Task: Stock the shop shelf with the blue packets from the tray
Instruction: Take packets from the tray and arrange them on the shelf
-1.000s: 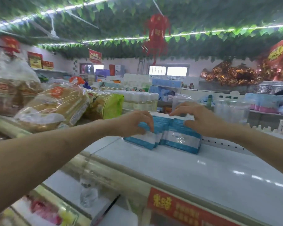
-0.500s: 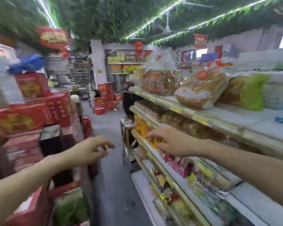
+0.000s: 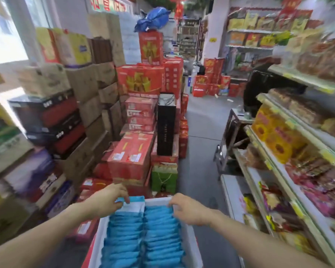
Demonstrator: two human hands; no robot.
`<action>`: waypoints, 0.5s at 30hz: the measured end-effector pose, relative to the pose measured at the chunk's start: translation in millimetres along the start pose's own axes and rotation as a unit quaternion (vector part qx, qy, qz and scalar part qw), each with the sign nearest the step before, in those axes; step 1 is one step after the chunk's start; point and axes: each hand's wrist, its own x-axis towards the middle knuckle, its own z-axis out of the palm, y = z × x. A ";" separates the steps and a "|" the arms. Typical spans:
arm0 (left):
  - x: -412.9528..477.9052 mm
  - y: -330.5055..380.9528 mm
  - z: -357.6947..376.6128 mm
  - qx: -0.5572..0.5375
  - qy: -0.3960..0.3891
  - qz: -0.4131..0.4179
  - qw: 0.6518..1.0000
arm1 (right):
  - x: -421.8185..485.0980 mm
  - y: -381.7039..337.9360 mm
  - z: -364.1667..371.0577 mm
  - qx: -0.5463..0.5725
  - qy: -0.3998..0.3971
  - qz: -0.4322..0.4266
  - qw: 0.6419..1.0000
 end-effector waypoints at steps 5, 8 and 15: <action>-5.3 -23.3 39.7 0.040 -0.044 -0.001 0.998 | 23.3 -8.1 35.8 -0.010 -0.011 -0.001 1.000; -2.4 -26.6 50.9 0.081 -0.042 0.002 0.996 | 19.8 -3.4 40.3 -0.012 -0.004 -0.011 1.000; 13.5 -21.4 55.4 0.124 0.000 0.008 0.992 | -23.9 -9.5 62.4 -0.035 -0.085 -0.080 0.993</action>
